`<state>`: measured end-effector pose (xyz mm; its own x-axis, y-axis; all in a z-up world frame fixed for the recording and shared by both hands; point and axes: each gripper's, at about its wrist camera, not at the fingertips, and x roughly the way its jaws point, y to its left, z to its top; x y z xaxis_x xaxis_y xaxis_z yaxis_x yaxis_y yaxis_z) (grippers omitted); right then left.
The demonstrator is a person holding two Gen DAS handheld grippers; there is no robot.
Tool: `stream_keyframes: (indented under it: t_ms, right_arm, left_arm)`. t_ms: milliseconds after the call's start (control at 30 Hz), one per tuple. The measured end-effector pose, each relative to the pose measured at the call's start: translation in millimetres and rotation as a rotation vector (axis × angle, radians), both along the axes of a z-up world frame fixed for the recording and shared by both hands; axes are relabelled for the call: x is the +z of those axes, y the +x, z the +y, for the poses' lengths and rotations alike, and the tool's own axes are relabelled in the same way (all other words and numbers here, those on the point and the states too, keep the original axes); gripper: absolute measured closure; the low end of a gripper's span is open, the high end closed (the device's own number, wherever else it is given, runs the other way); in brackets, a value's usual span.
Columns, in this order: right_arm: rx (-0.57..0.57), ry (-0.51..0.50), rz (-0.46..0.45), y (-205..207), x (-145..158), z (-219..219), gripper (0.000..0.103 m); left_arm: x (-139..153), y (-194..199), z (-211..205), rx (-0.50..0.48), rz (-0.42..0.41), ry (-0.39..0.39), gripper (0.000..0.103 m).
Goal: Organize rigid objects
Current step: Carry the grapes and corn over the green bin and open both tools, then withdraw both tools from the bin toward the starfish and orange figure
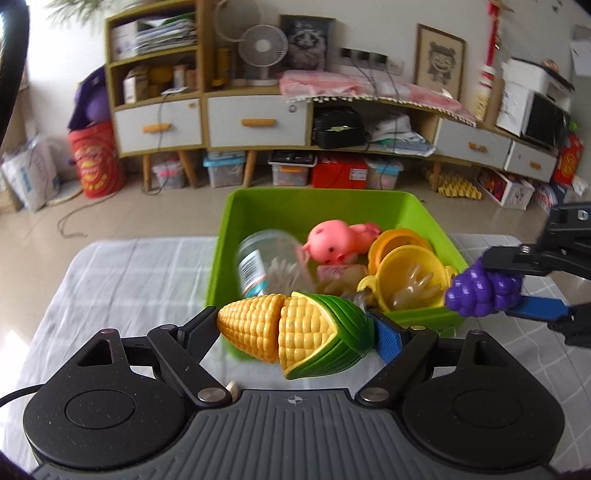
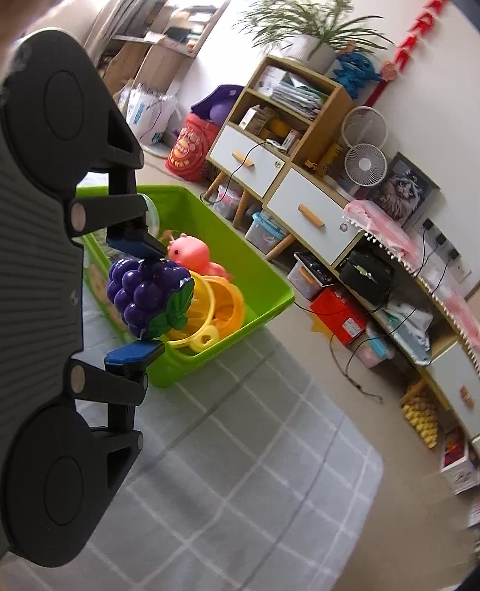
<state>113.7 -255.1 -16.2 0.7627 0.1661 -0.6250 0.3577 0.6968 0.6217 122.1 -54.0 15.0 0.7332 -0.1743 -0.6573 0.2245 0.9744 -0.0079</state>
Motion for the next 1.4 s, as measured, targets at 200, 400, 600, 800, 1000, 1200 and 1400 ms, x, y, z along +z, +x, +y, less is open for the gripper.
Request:
stream_keyframes:
  t_ms: [200,400,600,800,1000,1200,1400]
  right_arm:
    - [0.003,-0.031,-0.028,22.8,0.1,-3.0,0.069]
    - [-0.001,-0.035,-0.047,32.4,-6.8,-8.8,0.069]
    - [0.008,-0.034,-0.080,36.8,-7.4,-9.5,0.069]
    - [0.037,-0.045,-0.128,38.1,-3.5,-2.9,0.069]
    - [0.026,-0.083,-0.139,33.9,5.4,2.5,0.053]
    - [0.044,-0.107,-0.146,27.2,15.3,7.7,0.048]
    - [0.071,-0.142,-0.102,16.6,17.1,12.3,0.048]
  left_arm:
    - [1.8,25.9,-16.7,-0.059,-0.035,0.036,0.017]
    - [-4.4,48.5,-21.8,-0.066,-0.030,0.028,0.017]
    - [-8.5,53.2,-26.2,-0.084,-0.054,0.051,0.017]
    - [-12.2,53.3,-22.5,-0.079,-0.073,0.043,0.015]
    - [-11.1,48.2,-20.8,-0.073,-0.089,0.019,0.002]
    - [-4.6,43.4,-16.6,-0.061,-0.068,0.016,0.002]
    - [2.4,32.7,-4.4,-0.031,-0.042,-0.019,0.002]
